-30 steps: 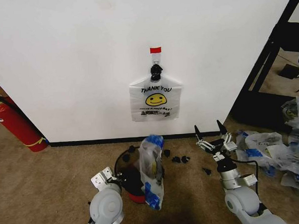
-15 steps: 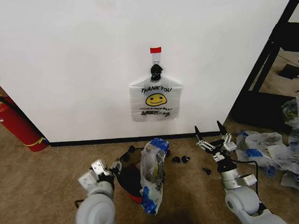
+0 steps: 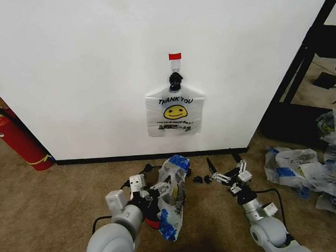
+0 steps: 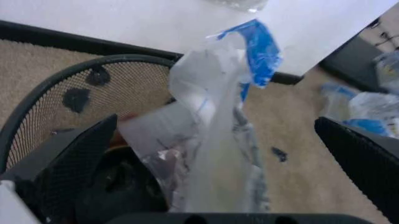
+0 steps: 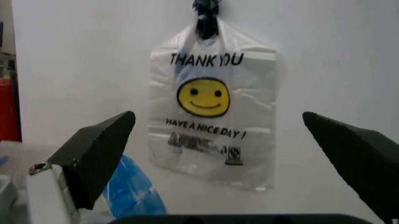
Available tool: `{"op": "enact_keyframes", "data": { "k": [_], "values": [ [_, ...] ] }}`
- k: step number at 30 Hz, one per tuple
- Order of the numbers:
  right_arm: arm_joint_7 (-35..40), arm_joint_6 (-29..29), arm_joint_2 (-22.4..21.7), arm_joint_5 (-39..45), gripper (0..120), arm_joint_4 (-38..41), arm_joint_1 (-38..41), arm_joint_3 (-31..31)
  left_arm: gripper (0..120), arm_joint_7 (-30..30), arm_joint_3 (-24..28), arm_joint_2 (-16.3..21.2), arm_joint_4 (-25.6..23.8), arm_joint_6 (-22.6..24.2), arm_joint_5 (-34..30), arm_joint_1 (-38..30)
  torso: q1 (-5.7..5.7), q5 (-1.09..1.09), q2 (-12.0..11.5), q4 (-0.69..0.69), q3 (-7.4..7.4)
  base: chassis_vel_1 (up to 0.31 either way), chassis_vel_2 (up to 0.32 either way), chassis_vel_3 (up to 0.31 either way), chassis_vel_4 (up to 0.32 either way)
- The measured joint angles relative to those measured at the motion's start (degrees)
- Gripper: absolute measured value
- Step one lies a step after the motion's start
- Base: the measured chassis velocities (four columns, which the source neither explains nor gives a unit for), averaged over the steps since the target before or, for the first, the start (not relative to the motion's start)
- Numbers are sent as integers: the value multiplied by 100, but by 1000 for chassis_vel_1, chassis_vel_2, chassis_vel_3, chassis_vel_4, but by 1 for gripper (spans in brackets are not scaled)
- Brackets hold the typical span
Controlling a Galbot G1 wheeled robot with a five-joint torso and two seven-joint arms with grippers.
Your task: Pick up the garbage bag from the wall and place it over the trash bin.
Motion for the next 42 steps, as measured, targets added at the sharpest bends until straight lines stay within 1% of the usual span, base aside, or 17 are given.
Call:
{"op": "enact_keyframes", "data": {
  "k": [2, 7, 10, 14, 17, 18, 23, 25, 26, 30, 31, 32, 33, 38, 39, 40, 42],
  "values": [
    [-16, 22, 19, -83, 100, -46, -31, -30, 115, -70, 131, 136, 133, -7, -22, -172, 0, 0, 0, -1, 0, 0, 0, 0, 0],
    [-21, 114, 71, -302, 100, -186, -72, -159, 112, -114, 304, 310, 182, -6, -46, -299, 0, 0, 0, 0, 0, 0, 0, 0, 0],
    [-37, 144, 108, -372, 100, -234, -99, -235, 109, -117, 336, 339, 182, -6, -52, -329, 0, 1, 0, 0, 0, 0, 0, 0, 0],
    [-233, 189, 183, -393, 100, -327, -127, -326, 102, -122, 367, 372, 222, -6, -96, -427, 0, 1, 0, 0, 0, 0, 0, 0, 0],
    [-390, 219, 204, -397, 100, -375, -128, -329, 89, -129, 404, 395, 310, -16, -135, -525, 0, 0, 0, 0, 0, 0, 0, 0, 0],
    [-390, 219, 204, -397, 100, -375, -128, -329, 89, -129, 404, 395, 310, -16, -135, -525, 0, 0, 0, 0, 0, 0, 0, 0, 0],
    [-408, 242, 215, -413, 100, -414, -132, -321, 70, -221, 474, 383, 453, -25, -310, -670, 0, 0, 0, 0, 0, 0, 0, 0, 0],
    [-408, 252, 226, -428, 100, -418, -143, -312, 60, -242, 500, 377, 514, -29, -332, -721, 0, 0, 0, 0, 0, 0, 0, 0, 0],
    [-408, 252, 226, -428, 100, -418, -143, -312, 60, -242, 500, 377, 514, -29, -332, -721, 0, 0, 0, 0, 0, 0, 0, 0, 0],
    [-408, 260, 240, -444, 100, -418, -162, -285, 46, -250, 520, 405, 556, -30, -352, -785, 0, 0, 0, 0, 0, 0, 0, 0, 0],
    [-406, 261, 247, -449, 100, -419, -165, -272, 39, -250, 520, 428, 564, -30, -355, -802, 0, 1, 0, 0, 0, 0, 0, 0, 0],
    [-405, 262, 250, -451, 100, -419, -166, -268, 35, -251, 519, 440, 569, -30, -359, -812, 0, 0, 0, 0, 0, 0, 0, 0, 0],
    [-405, 262, 250, -451, 100, -419, -166, -268, 35, -251, 519, 440, 569, -30, -359, -812, 0, 0, 0, 0, 0, 0, 0, 0, 0],
    [-400, 263, 268, -459, 100, -443, -167, -250, 14, -276, 496, 467, 579, -32, -422, -836, 0, 0, 0, 0, 0, 0, 0, 0, 0],
    [-400, 263, 270, -459, 100, -457, -163, -251, 10, -277, 489, 467, 579, -33, -422, -824, 0, 1, 0, 0, 0, 0, 0, 0, 0],
    [-400, 263, 270, -459, 100, -457, -163, -251, 10, -277, 489, 467, 579, -33, -422, -824, 0, 1, 0, 0, 0, 0, 0, 0, 0],
    [-400, 262, 270, -442, 100, -498, -145, -278, 1, -277, 456, 464, 585, -38, -390, -785, 0, 0, 0, 0, 0, 0, 0, 0, 0]
  ]
}}
